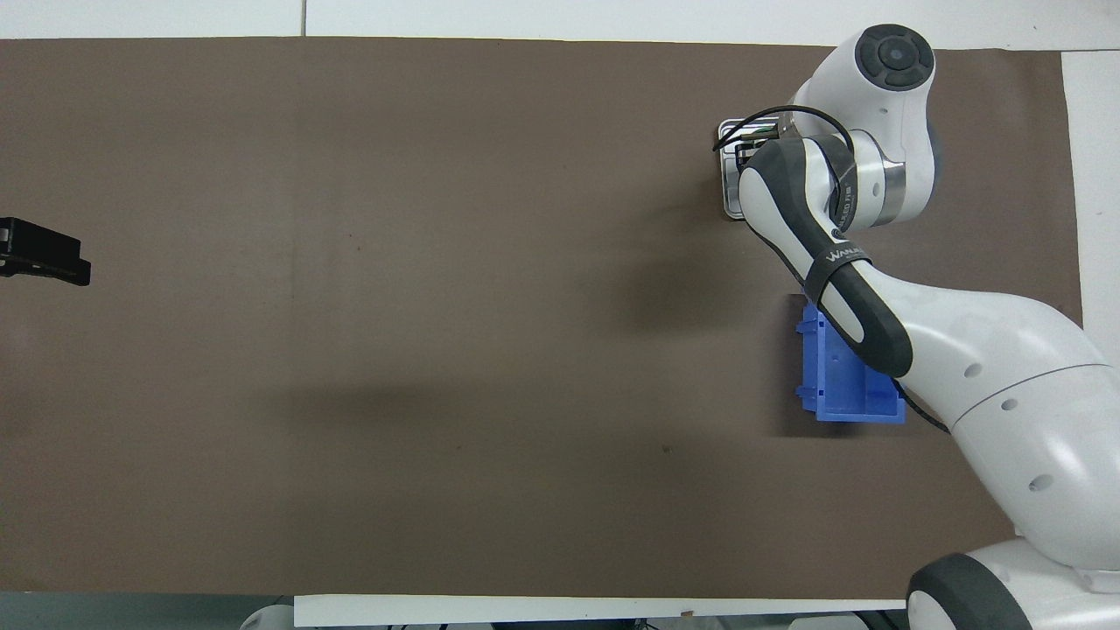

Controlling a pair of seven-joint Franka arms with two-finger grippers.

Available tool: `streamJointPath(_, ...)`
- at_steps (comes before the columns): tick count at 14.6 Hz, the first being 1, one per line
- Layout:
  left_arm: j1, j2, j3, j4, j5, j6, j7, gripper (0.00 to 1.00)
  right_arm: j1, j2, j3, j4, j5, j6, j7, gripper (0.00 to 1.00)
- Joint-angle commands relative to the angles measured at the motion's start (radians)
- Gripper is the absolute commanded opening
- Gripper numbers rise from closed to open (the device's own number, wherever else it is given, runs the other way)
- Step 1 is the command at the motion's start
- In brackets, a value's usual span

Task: Place and press button with both arms
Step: 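Reach the right gripper to the metal tray and grasp a green button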

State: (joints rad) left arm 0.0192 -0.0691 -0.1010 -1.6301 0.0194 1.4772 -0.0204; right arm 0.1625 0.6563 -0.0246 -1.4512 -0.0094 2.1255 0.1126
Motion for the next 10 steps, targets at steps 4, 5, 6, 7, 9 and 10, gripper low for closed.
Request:
streamJointPath(4, -0.002, -0.031, 0.007, -0.034, 0.004, 0.025, -0.004, 1.00, 0.057, -0.159, 0.058, 0.000, 0.017, -0.224, 0.166, 0.00)
streamJointPath(5, -0.002, -0.031, 0.007, -0.034, 0.004, 0.025, -0.004, 1.00, 0.092, -0.182, 0.060, -0.002, 0.019, -0.252, 0.238, 0.00)
streamJointPath(6, -0.002, -0.031, 0.007, -0.036, 0.004, 0.023, -0.006, 1.00, 0.130, -0.188, 0.060, -0.002, 0.020, -0.265, 0.333, 0.00)
streamJointPath(7, -0.004, -0.031, 0.007, -0.034, 0.004, 0.022, -0.006, 1.00, 0.168, -0.188, 0.060, -0.002, 0.022, -0.269, 0.428, 0.00)
streamJointPath(9, -0.005, -0.031, 0.007, -0.036, 0.004, 0.022, -0.003, 1.00, 0.239, -0.188, 0.060, -0.002, 0.022, -0.266, 0.615, 0.00)
streamJointPath(10, -0.001, -0.031, 0.007, -0.036, 0.004, 0.022, -0.004, 1.00, 0.271, -0.190, 0.061, 0.000, 0.023, -0.265, 0.718, 0.00)
